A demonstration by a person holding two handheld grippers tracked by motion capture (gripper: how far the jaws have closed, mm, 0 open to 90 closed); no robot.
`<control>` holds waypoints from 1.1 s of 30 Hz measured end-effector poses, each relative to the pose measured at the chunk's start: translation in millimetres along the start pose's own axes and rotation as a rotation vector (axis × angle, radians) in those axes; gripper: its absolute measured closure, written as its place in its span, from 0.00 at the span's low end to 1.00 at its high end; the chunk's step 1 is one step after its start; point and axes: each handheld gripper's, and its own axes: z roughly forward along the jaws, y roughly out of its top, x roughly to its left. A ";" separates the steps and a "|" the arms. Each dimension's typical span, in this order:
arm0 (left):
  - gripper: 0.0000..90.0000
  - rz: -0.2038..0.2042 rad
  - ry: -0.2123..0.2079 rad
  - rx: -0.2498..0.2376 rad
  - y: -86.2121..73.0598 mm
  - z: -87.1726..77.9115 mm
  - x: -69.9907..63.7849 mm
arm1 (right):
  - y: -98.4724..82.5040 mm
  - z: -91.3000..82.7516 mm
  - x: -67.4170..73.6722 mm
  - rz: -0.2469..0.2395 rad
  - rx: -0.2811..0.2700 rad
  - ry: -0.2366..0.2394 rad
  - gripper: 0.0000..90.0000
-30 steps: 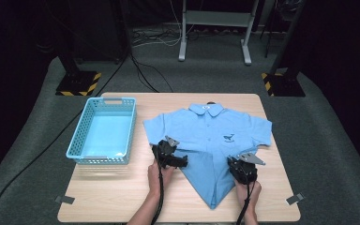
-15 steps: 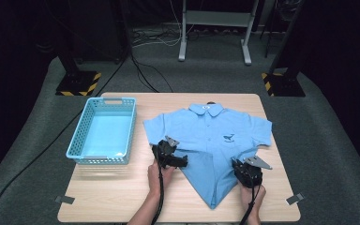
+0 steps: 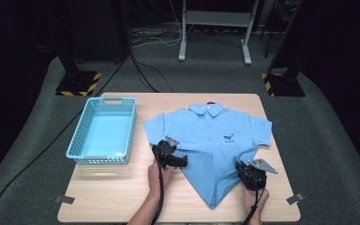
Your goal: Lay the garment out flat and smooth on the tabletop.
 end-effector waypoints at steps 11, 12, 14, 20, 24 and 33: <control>0.01 0.000 0.000 0.000 0.0 0.0 0.0 | -4.8 -10.9 -5.8 0.031 -0.034 -0.012 0.89; 0.01 0.000 0.000 0.000 0.0 0.0 0.0 | -5.2 -11.9 -6.3 0.034 -0.036 -0.013 0.89; 0.01 -0.001 0.000 0.000 0.0 0.0 -0.1 | -5.7 -13.1 -7.0 0.038 -0.041 -0.014 0.89; 0.01 0.000 0.000 0.000 0.0 0.0 0.0 | -7.5 -16.9 -8.9 0.042 -0.043 -0.019 0.89; 0.01 0.000 0.000 0.000 0.0 0.0 0.0 | -11.2 -24.0 -13.5 0.050 -0.056 -0.024 0.89; 0.01 0.000 0.000 0.000 0.0 0.0 0.0 | -14.5 -30.6 -16.3 0.048 -0.057 -0.049 0.89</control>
